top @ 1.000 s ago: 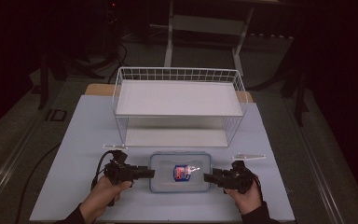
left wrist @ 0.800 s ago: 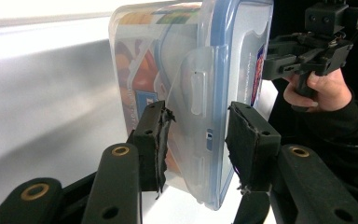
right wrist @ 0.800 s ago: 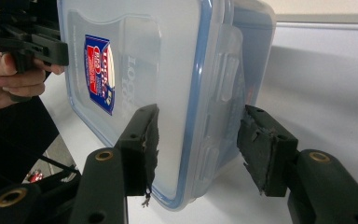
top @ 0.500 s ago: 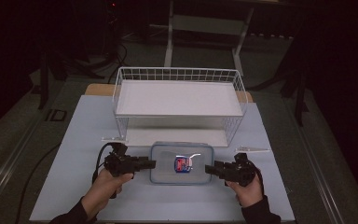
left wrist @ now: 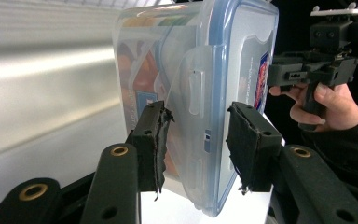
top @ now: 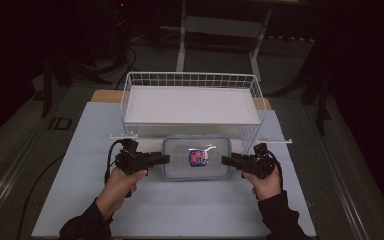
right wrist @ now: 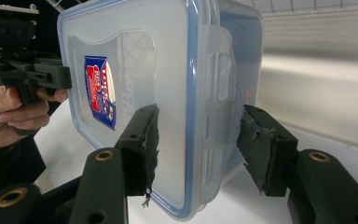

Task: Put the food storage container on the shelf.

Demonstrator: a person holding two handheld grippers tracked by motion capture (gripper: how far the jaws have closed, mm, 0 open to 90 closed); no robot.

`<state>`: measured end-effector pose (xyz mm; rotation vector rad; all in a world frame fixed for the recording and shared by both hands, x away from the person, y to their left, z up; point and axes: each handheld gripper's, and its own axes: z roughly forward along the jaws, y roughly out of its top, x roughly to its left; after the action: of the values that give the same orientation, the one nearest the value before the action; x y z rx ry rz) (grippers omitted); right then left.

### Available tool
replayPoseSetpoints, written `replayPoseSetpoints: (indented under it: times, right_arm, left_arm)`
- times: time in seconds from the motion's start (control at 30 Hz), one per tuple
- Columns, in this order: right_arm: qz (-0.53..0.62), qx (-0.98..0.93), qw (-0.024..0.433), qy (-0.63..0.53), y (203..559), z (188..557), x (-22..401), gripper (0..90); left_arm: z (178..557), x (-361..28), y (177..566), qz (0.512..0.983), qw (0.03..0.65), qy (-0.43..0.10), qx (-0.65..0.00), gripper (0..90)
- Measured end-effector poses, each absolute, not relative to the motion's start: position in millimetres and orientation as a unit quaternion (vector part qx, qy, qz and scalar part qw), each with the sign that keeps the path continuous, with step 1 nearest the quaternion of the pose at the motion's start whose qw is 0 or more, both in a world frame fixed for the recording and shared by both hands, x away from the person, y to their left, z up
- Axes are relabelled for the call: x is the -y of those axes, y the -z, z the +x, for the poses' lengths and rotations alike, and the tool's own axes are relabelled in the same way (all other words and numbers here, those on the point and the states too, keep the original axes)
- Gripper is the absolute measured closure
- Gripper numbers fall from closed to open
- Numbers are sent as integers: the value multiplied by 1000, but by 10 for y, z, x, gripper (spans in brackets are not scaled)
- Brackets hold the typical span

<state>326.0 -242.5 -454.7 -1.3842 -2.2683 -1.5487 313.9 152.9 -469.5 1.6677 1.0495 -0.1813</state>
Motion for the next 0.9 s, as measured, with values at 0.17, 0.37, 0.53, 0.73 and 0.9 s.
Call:
replayPoseSetpoints:
  times: [0.17,0.37,0.53,0.73,0.9]
  right_arm:
    - [-457,734,34,501,4640,3377,2393,482]
    - [-465,731,34,499,4770,3481,2349,482]
    - [-475,729,35,491,4869,3541,2320,481]
    - [-475,730,31,491,4960,3597,2309,480]
    - [-477,726,31,494,5018,3645,2300,479]
  left_arm:
    - [3260,-1528,4790,702,544,66,-455,560]
    - [3365,-1533,4908,699,538,60,-468,549]
    - [3416,-1524,5003,694,533,60,-481,541]
    - [3467,-1507,5079,694,528,50,-486,532]
    - [3502,-1501,5120,690,532,40,-488,529]
